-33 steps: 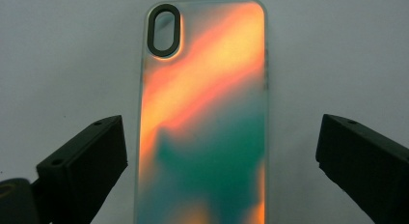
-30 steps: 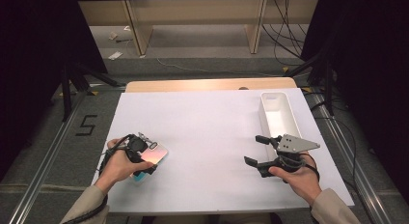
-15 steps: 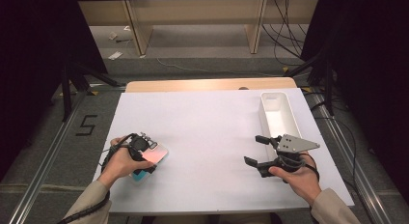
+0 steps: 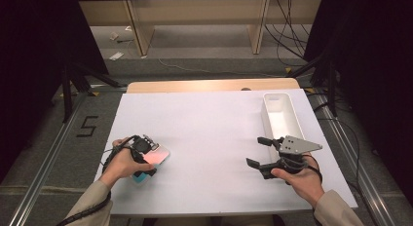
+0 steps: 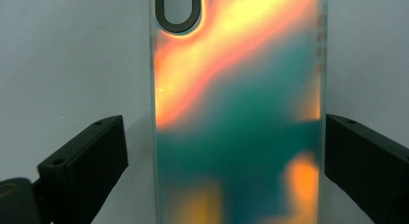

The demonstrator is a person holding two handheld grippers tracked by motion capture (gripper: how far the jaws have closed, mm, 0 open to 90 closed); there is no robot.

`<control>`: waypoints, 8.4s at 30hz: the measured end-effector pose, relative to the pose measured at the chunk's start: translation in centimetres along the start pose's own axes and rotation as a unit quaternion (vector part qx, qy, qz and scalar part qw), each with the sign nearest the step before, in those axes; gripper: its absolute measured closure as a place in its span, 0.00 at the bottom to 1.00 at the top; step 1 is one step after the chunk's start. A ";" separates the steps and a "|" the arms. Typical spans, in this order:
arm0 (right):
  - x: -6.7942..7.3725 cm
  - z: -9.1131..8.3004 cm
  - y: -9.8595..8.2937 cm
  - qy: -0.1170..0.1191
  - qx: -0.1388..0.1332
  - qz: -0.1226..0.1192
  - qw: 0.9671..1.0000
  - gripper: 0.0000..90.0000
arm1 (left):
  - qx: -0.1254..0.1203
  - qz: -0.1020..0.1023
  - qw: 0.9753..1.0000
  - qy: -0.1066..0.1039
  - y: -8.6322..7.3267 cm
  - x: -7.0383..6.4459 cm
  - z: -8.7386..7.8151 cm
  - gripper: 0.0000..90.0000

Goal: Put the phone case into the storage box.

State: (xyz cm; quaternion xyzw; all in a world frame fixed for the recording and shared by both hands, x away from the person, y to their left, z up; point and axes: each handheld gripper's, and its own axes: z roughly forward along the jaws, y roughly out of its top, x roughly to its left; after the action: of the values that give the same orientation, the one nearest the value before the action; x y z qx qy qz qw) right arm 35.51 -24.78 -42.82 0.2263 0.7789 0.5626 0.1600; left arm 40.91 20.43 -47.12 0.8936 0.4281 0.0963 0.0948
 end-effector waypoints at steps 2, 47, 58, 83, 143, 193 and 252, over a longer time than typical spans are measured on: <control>0.0 0.0 0.0 0.000 -0.001 0.000 1.000 0.19 | 0.001 -0.001 1.000 -0.003 0.0 0.1 0.0 0.04; 0.1 0.1 0.0 0.001 0.005 -0.001 1.000 0.19 | 0.007 -0.027 0.998 -0.048 0.0 0.7 0.0 0.19; 0.0 0.0 0.0 0.000 0.004 -0.001 1.000 0.19 | 0.001 -0.030 0.998 -0.048 -0.2 0.7 -0.1 0.19; 0.1 0.1 0.1 -0.005 -0.004 0.006 1.000 0.18 | -0.137 -0.034 0.989 -0.043 0.4 -0.1 -2.6 0.19; 0.3 1.2 1.0 -0.027 -0.028 0.019 0.999 0.16 | -0.355 -0.043 0.934 -0.006 1.5 -2.5 -4.5 0.19; -0.1 4.0 2.6 -0.032 -0.043 0.035 0.998 0.17 | -0.365 0.005 0.930 -0.030 3.9 -6.9 -4.0 0.19; -0.1 9.7 4.5 -0.015 -0.051 0.062 0.997 0.17 | -0.366 0.077 0.926 -0.054 6.5 -12.4 -3.1 0.19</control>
State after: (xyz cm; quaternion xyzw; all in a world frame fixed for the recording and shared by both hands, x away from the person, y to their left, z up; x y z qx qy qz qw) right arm 41.25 -15.83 -41.59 0.2743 0.7312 0.6069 0.1476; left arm 37.34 6.96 -43.62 0.8306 0.2875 0.2049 0.4306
